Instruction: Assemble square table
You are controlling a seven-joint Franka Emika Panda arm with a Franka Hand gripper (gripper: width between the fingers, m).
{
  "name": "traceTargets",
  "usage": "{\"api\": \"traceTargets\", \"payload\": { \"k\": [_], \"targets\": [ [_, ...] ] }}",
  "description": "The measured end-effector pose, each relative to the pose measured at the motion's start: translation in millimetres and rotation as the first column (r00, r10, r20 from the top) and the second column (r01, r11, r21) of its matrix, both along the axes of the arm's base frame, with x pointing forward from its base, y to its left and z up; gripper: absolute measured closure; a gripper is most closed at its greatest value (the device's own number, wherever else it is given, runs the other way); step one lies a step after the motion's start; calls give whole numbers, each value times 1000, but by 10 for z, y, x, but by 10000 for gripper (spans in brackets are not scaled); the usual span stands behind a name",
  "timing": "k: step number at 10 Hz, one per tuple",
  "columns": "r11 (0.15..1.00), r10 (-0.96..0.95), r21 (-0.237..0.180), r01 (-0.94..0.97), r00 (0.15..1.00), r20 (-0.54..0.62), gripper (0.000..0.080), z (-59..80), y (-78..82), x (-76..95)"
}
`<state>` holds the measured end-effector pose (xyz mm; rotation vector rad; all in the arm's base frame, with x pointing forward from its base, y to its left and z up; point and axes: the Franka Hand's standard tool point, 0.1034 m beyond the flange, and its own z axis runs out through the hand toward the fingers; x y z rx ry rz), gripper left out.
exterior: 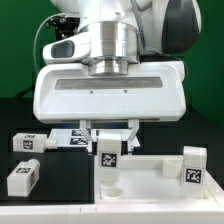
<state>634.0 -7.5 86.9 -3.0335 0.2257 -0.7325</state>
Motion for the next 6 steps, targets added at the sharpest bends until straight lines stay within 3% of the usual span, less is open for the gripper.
{"api": "traceTargets", "payload": {
  "k": [6],
  "targets": [
    [1000,-1,-28,2,999,33,515,-140,49,-53]
  ]
}}
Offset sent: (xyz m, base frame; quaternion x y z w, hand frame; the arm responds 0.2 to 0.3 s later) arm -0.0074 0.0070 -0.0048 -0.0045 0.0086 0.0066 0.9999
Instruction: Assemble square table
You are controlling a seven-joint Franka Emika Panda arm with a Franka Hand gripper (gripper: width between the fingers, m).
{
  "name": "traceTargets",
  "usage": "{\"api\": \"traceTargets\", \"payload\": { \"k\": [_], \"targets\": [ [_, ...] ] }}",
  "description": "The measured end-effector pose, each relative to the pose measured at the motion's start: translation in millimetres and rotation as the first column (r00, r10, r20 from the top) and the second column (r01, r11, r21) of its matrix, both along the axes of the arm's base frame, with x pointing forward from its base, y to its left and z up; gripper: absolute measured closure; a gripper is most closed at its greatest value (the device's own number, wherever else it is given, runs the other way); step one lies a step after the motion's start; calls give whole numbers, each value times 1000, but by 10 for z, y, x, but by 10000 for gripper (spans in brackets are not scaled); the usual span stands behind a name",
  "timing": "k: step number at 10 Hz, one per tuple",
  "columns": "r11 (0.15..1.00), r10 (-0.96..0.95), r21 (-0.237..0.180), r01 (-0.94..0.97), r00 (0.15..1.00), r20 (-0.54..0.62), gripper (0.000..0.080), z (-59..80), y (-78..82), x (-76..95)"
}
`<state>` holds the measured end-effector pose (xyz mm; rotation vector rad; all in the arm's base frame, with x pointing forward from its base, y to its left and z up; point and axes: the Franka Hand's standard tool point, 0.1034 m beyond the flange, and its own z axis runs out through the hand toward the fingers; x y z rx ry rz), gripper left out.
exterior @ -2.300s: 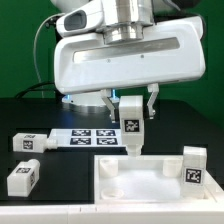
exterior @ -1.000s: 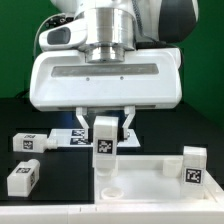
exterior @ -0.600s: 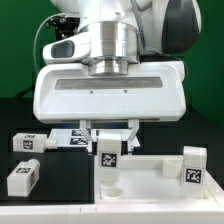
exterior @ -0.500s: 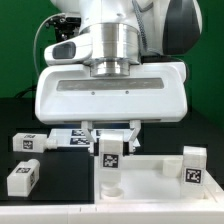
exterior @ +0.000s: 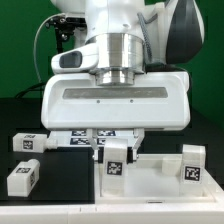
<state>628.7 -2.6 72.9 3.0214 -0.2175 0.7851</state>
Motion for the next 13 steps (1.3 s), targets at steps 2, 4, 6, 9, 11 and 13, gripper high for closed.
{"api": "traceTargets", "payload": {
  "k": [2,4,6,9,11,13],
  "targets": [
    [1000,-1,-10,1,1000,20,515,-4,1,-16],
    [1000,-1,-11,1,1000,20,457,-5,0,-17],
    [1000,-1,-11,1,1000,20,322,-5,0,-17],
    [1000,-2,23,3,999,-42,161,-2,9,-17],
    [997,-10,77,20,992,-123,152,44,25,42],
    [989,-3,140,41,965,-263,151,15,40,53]
  ]
}}
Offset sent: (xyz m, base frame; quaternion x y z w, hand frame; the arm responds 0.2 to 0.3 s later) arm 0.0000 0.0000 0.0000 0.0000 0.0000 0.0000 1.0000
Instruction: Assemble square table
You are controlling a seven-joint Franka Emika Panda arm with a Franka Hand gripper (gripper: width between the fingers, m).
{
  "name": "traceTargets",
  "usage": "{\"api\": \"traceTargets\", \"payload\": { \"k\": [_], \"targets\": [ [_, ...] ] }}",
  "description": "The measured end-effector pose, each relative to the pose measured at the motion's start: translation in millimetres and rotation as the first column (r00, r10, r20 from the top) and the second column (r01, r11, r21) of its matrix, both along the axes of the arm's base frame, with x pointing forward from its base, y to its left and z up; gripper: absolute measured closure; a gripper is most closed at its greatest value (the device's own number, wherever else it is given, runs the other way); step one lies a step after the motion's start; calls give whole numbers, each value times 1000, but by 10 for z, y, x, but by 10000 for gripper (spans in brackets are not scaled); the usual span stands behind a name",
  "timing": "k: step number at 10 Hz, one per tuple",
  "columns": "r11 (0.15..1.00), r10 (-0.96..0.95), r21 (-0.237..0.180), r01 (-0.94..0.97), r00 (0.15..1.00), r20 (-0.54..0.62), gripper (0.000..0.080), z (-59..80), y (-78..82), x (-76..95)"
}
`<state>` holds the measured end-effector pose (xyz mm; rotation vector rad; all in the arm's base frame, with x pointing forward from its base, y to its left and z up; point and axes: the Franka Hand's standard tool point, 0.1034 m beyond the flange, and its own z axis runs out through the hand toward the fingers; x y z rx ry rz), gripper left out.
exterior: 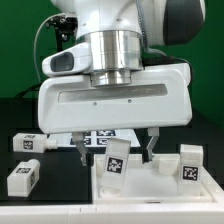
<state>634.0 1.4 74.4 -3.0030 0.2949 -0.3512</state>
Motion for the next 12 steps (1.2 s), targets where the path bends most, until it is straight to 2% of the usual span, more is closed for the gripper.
{"api": "traceTargets", "payload": {
  "k": [2,4,6,7,8,10,12],
  "targets": [
    [999,0,50,7,991,-137,151,-20,-1,-68],
    [999,-3,47,9,991,-132,151,-32,-15,-70],
    [998,-34,50,41,990,-137,405,-35,-17,-71],
    [998,-41,49,49,990,-137,405,-36,-33,-71],
    [992,-102,57,111,984,-145,519,-38,-35,-71],
    [964,-242,71,256,955,-169,519,-56,-66,-69],
    [899,-408,86,429,892,-194,519,-63,-75,-27]
  ]
}}
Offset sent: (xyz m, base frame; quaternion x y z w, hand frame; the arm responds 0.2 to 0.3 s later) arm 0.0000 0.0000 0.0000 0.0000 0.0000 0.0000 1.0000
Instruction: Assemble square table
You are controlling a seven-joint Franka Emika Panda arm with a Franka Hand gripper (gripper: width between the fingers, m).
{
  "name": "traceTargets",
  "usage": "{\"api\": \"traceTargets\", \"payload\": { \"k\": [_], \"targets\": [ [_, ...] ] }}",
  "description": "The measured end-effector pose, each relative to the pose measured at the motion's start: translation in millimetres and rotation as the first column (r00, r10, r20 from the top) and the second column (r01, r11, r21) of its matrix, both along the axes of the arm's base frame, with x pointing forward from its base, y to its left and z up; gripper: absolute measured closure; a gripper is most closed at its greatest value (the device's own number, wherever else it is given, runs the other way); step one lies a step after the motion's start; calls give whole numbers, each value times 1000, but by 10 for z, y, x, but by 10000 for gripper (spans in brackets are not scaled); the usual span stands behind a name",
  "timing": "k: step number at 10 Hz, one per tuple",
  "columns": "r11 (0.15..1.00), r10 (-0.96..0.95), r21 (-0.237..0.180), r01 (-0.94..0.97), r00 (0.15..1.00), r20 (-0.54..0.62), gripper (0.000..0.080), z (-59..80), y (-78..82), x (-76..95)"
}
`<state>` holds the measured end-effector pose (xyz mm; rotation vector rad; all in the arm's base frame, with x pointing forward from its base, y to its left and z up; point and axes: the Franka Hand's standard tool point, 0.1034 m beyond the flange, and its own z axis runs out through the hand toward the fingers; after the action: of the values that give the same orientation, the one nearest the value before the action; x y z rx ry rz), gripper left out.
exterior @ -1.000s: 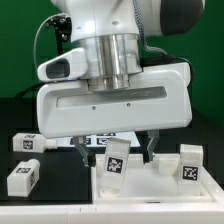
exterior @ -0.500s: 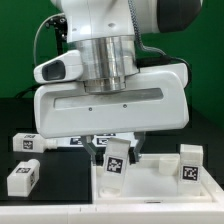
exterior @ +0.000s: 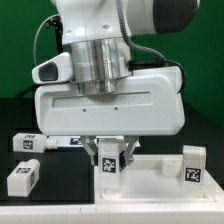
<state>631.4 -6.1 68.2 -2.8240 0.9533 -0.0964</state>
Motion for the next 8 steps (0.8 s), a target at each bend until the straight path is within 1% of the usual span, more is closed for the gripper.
{"api": "traceTargets", "payload": {
  "k": [1,2,3,4,5,6,7,8],
  "targets": [
    [995,-103,13,103,995,-16,519,-2,2,28],
    [959,-282,28,283,958,-44,519,-4,23,31],
    [899,-434,33,437,898,-71,519,-7,38,27],
    [826,-555,52,562,826,-100,519,-17,49,25],
    [764,-631,70,641,766,-123,519,-18,43,27],
    [742,-656,70,667,744,-130,519,-18,47,27],
    [756,-641,70,651,757,-126,519,-19,47,26],
    [783,-609,70,618,785,-116,400,-21,48,26]
  ]
}}
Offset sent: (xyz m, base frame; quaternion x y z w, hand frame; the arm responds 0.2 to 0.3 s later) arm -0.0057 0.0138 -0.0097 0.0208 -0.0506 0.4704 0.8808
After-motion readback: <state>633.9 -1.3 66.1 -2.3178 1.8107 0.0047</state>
